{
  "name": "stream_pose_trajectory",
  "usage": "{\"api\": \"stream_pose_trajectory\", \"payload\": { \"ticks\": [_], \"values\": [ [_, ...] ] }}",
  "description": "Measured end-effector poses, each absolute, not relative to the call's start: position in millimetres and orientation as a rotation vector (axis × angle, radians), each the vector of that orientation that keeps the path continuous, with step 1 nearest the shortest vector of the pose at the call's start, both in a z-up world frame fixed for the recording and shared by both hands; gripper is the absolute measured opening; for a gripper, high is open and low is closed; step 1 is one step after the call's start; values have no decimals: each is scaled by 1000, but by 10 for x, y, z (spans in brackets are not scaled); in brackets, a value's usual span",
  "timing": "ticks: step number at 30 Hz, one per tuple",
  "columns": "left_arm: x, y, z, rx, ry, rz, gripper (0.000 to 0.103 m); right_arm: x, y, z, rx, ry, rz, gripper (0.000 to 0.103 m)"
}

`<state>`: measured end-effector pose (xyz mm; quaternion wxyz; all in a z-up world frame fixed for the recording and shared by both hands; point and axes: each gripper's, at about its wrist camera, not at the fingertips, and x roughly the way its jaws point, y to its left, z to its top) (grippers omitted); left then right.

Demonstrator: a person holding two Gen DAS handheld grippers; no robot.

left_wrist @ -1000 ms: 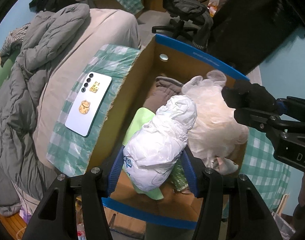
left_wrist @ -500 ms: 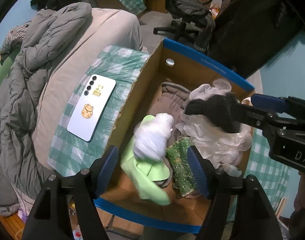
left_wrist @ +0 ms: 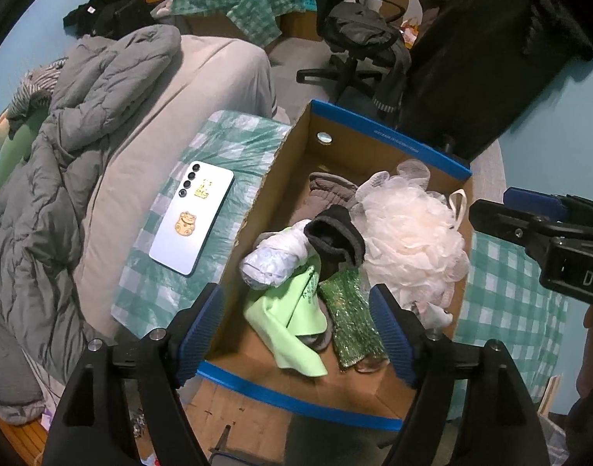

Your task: Organize soft objects

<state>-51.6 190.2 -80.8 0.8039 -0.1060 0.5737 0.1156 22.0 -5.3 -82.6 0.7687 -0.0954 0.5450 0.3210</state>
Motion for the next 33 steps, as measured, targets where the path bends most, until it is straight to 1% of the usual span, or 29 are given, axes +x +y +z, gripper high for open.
{"api": "stream_pose_trajectory", "payload": {
  "ticks": [7, 10, 20, 25, 33],
  "values": [
    [-634, 1815, -608, -199, 1194, 247, 81, 128, -236, -634, -183, 1157, 678, 64],
    [-673, 1774, -534, -195, 1180, 244, 86, 90, -320, -538, -175, 1140, 673, 64],
    [-751, 1561, -250, -157, 1127, 229, 88, -31, -630, -308, -152, 1103, 624, 64],
    [-775, 1422, -167, -139, 1131, 190, 92, -99, -797, -262, -138, 1093, 586, 64],
    [-819, 1295, -50, -141, 1098, 193, 92, -146, -1036, -256, -130, 1096, 562, 64]
  ]
}}
